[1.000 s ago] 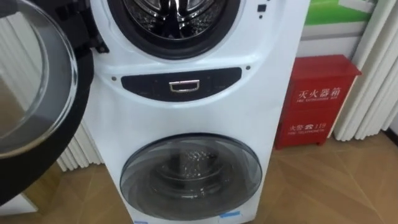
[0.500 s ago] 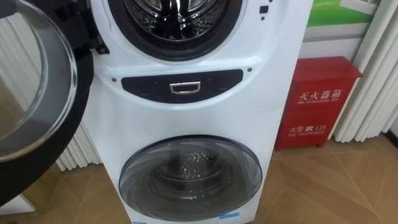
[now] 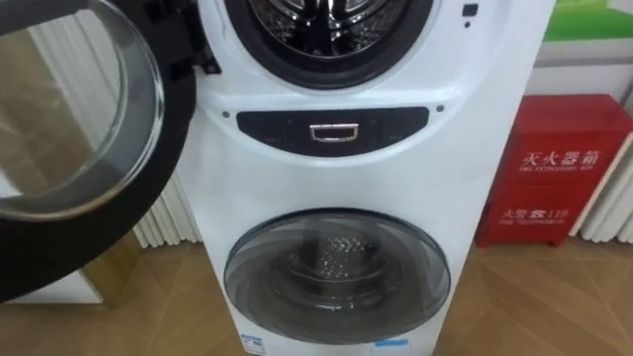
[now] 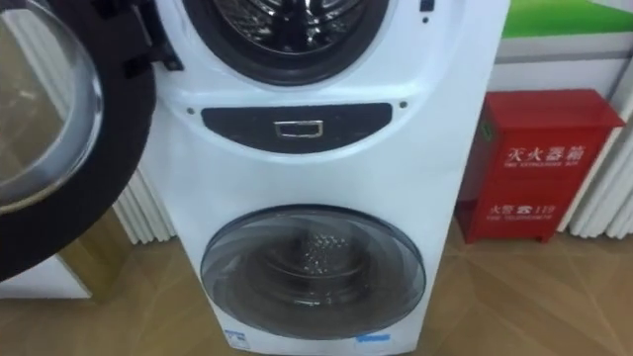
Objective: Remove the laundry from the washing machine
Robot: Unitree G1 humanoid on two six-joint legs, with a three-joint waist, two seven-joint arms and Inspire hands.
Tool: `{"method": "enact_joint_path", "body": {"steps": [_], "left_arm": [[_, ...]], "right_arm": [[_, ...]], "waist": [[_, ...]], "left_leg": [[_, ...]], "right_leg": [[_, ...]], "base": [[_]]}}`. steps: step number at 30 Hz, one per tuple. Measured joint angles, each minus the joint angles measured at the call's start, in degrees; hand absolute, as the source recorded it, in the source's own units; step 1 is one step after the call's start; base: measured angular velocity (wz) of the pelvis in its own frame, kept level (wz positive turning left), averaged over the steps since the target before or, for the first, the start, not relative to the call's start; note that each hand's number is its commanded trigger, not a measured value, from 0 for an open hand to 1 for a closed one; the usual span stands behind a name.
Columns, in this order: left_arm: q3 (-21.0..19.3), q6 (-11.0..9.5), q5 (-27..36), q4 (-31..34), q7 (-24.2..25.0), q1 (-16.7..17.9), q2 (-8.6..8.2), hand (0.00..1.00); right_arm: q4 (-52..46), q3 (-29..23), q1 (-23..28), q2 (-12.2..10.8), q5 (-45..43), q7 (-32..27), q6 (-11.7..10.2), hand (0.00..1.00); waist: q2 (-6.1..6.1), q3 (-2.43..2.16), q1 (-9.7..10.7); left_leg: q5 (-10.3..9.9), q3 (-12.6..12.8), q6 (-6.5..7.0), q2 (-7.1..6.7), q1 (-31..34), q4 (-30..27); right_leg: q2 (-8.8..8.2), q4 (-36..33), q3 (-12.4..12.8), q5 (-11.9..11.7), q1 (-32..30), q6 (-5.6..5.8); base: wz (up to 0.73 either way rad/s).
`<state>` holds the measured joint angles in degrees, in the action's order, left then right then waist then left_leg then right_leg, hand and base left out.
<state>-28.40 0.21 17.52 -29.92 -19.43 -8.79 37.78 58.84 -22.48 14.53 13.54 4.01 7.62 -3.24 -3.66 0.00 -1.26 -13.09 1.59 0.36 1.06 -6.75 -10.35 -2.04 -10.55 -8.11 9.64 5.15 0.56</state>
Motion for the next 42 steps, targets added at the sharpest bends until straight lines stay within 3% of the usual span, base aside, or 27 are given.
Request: {"method": "enact_joint_path", "body": {"steps": [3, 5, 8, 10, 11, 13, 16, 20, 22, 25, 29, 33, 37, 39, 42], "left_arm": [[0.3, 0.0, 0.9, 6.4, -2.7, 0.0, -0.32, 0.0], [0.1, -0.1, 0.6, 9.5, -4.6, 0.0, -0.95, 0.0], [-0.9, -0.1, -0.3, 18.1, -7.3, 0.8, -5.68, 0.0], [-1.1, -0.3, -0.3, 27.3, -7.6, 4.4, -9.86, 0.0], [-1.1, -0.4, -0.4, 29.2, -7.6, 4.9, -10.95, 0.0], [-0.4, -2.3, -1.6, 35.5, -7.5, 7.8, -15.42, 0.0], [1.8, -3.8, -1.3, 38.0, -7.3, 10.2, -18.74, 0.0], [6.5, -5.2, 1.4, 38.3, -3.9, 12.0, -20.32, 0.0], [10.0, -5.6, 3.8, 38.1, -1.5, 12.6, -21.96, 0.0], [13.3, -5.5, 5.8, 36.7, 3.0, 13.5, -23.35, 0.0], [15.3, -5.5, 10.1, 36.5, 6.5, 15.0, -24.16, 0.0], [18.8, -4.5, 11.7, 36.4, 9.0, 16.5, -26.17, 0.0], [20.8, -3.0, 12.2, 36.2, 11.2, 16.6, -27.08, 0.0], [21.7, -2.9, 12.2, 35.5, 11.4, 16.6, -27.15, 0.0], [23.8, -3.0, 11.1, 33.7, 11.9, 16.2, -27.16, 0.0]], "right_arm": [[0.5, 1.8, 0.2, -0.1, 0.4, 0.7, -0.5, 0.0], [0.5, 2.7, -0.1, 0.0, 0.2, 1.0, -0.5, 0.0], [1.0, 3.1, -0.6, -0.3, 0.0, 1.6, -0.5, 0.0], [1.1, 3.3, -0.9, -0.7, 0.3, 2.5, -0.4, 0.0], [1.1, 3.4, -1.0, -0.8, 0.3, 2.7, -0.4, 0.0], [1.1, 4.1, -1.1, -1.8, 0.5, 3.0, -0.4, 0.0], [1.0, 6.2, -1.6, -3.1, 2.7, 3.1, -0.4, 0.0], [1.0, 8.3, -1.0, -4.2, 6.0, 2.6, -0.4, 0.0], [1.0, 9.7, -1.1, -4.3, 7.2, 1.3, -0.4, 0.0], [1.0, 9.9, -1.3, -4.6, 7.6, 0.4, -0.4, 0.0], [0.5, 10.0, -1.2, -4.8, 7.4, -0.7, -0.4, 0.0], [0.3, 10.1, -1.5, -5.0, 7.4, -1.2, 0.3, 0.0], [-1.3, 10.1, -1.4, -5.1, 7.4, -2.1, 0.9, 0.0], [-1.3, 10.1, -1.5, -5.4, 7.4, -2.8, 0.9, 0.0], [-1.3, 11.1, -2.0, -5.4, 7.4, -3.2, 0.9, 0.0]], "waist": [[0.72, 0.63, -0.2], [0.89, 0.66, -0.4], [1.37, 0.86, -0.4], [2.14, 0.97, -0.3], [2.35, 0.97, -0.2], [3.02, 1.13, 0.0], [3.32, 1.04, 0.7], [3.88, 0.96, 1.4], [4.44, 0.63, 1.8], [4.61, 0.51, 2.7], [4.74, 0.38, 4.0], [5.22, 0.26, 4.1], [6.01, -0.19, 4.8], [6.12, -0.22, 5.7], [5.41, 0.21, 5.8]], "left_leg": [[0.2, -1.2, -0.01, -0.12, 0.8, -0.8], [0.2, -1.9, 0.0, -0.28, 1.1, -1.3], [0.5, -2.9, 0.31, -0.92, 1.6, -1.3], [0.9, -3.5, 0.59, -1.36, 1.8, -1.4], [1.0, -3.6, 0.64, -1.45, 1.9, -1.4], [1.3, -3.9, 0.82, -1.73, 2.0, -1.3], [1.4, -4.0, 0.91, -1.9, 2.1, -1.2], [1.5, -3.7, 0.91, -1.88, 2.1, -0.9], [1.5, -3.1, 0.91, -1.81, 2.2, -0.9], [1.5, -2.8, 0.92, -1.73, 2.0, -0.6], [1.5, -1.7, 0.91, -1.48, 1.4, 0.1], [1.5, -0.7, 0.91, -1.41, 1.2, 1.0], [1.4, -0.1, 0.85, -1.18, 1.1, 1.0], [1.3, 0.2, 0.77, -0.91, 1.0, 0.9], [1.2, 1.4, 0.61, -0.62, 0.2, 1.3]], "right_leg": [[-0.06, 0.6, 0.3, 0.0, 0.6, 0.0], [-0.09, 0.6, 0.2, 0.0, 0.6, 0.0], [-0.66, 0.9, -0.5, 0.0, 0.7, 0.16], [-1.1, 0.9, -0.9, 0.2, 0.7, 0.38], [-1.2, 0.9, -1.1, 0.2, 0.8, 0.42], [-1.49, 0.7, -1.3, 0.1, 0.8, 0.59], [-1.69, 0.7, -1.3, 0.1, 0.8, 0.68], [-1.69, 0.7, -1.2, 0.1, 0.6, 0.69], [-1.6, 0.3, -0.5, 0.1, 0.1, 0.67], [-1.5, -0.2, 0.0, 0.0, -0.4, 0.66], [-1.36, -0.2, 0.3, 0.0, -0.4, 0.59], [-1.28, -0.2, 1.0, 0.0, -1.3, 0.6], [-1.07, -0.3, 1.5, 0.0, -1.1, 0.57], [-0.84, -0.2, 1.6, -0.2, -1.0, 0.43], [-0.42, -0.3, 3.1, -0.3, -1.1, 0.3]], "base": [[0.29], [0.18], [0.22], [0.13], [0.14], [0.07], [0.0], [-0.02], [-0.14], [-0.13], [-0.15], [-0.11], [-0.08], [-0.1], [-0.22]]}}
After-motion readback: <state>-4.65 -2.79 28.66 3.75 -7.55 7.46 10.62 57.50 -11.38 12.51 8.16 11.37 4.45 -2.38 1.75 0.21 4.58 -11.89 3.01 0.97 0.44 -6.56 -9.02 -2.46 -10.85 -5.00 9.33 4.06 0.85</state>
